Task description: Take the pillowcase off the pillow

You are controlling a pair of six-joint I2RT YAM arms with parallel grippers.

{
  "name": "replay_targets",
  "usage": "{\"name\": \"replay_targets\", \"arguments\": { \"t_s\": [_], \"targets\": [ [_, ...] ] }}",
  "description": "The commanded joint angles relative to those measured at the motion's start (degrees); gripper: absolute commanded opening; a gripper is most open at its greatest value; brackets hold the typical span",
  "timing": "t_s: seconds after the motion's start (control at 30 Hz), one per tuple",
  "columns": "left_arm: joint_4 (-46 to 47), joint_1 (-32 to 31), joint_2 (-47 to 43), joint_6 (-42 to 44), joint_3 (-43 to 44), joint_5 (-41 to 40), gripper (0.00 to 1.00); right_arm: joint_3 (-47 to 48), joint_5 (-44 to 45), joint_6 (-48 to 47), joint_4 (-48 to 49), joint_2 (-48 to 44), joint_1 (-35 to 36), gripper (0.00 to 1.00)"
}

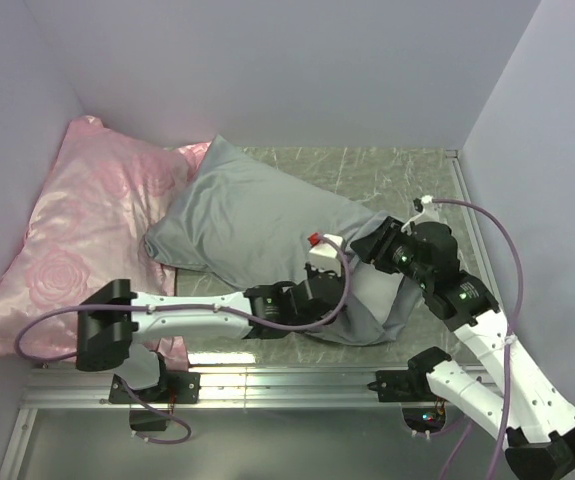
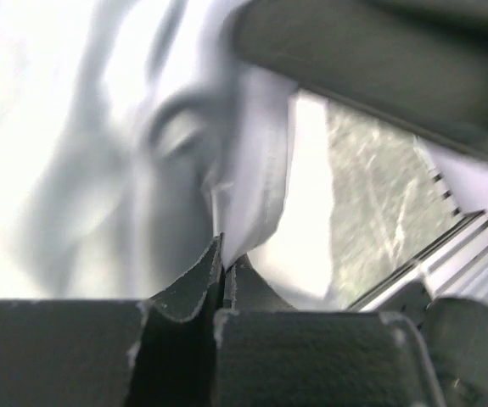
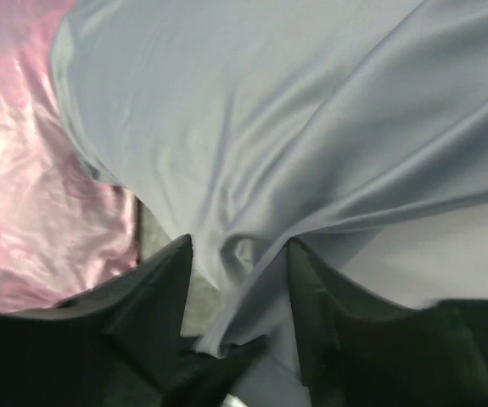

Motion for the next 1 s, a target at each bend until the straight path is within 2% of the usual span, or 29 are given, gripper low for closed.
{"name": "replay_targets", "arguments": {
  "t_s": [0.0, 0.03, 0.13, 0.27, 0.4, 0.6, 0.7, 0.83, 0.97],
  "targets": [
    [-7.7, 0.1, -6.0, -6.1, -2.1, -1.0, 0.01, 1.6, 2.8, -3.0, -1.3, -2.6, 0.1, 0.58],
    [-9.2, 0.4, -6.5, -6.8, -2.2, -0.9, 0.01, 1.7, 3.3, -3.1, -1.9, -3.2, 0.1, 0.67],
    [-11.1, 3.0, -6.0, -8.2, -2.8, 1.8, 0.01, 1.1, 6.6, -2.6, -4.8, -7.8, 0.1, 0.77],
    [-12.1, 6.7, -3.2, -8.2, -1.9, 4.5, 0.01, -1.4, 7.3, -0.5, -8.1, -12.8, 0.1, 0.78],
    [-10.2, 13.2, -1.0, -6.8, -2.8, 8.6, 0.01, -5.6, 7.1, 1.8, -10.5, -18.6, 0.1, 0.78],
    [-8.0, 17.6, 0.3, -4.1, -4.3, 12.3, 0.01, -14.5, 5.4, 5.0, -11.8, -23.1, 0.1, 0.78],
    [-8.4, 19.0, 1.1, -3.3, -3.1, 12.5, 0.01, -17.5, 4.1, 7.0, -9.2, -23.3, 0.1, 0.81],
    [-8.4, 20.7, 1.1, -2.5, -2.5, 14.1, 0.01, -22.4, 4.3, 7.7, -6.1, -23.1, 0.1, 0.91],
    [-9.3, 20.7, 0.3, -1.7, -2.9, 16.9, 0.01, -27.4, 8.1, 5.9, 0.4, -28.3, 0.1, 1.0]
  ]
}}
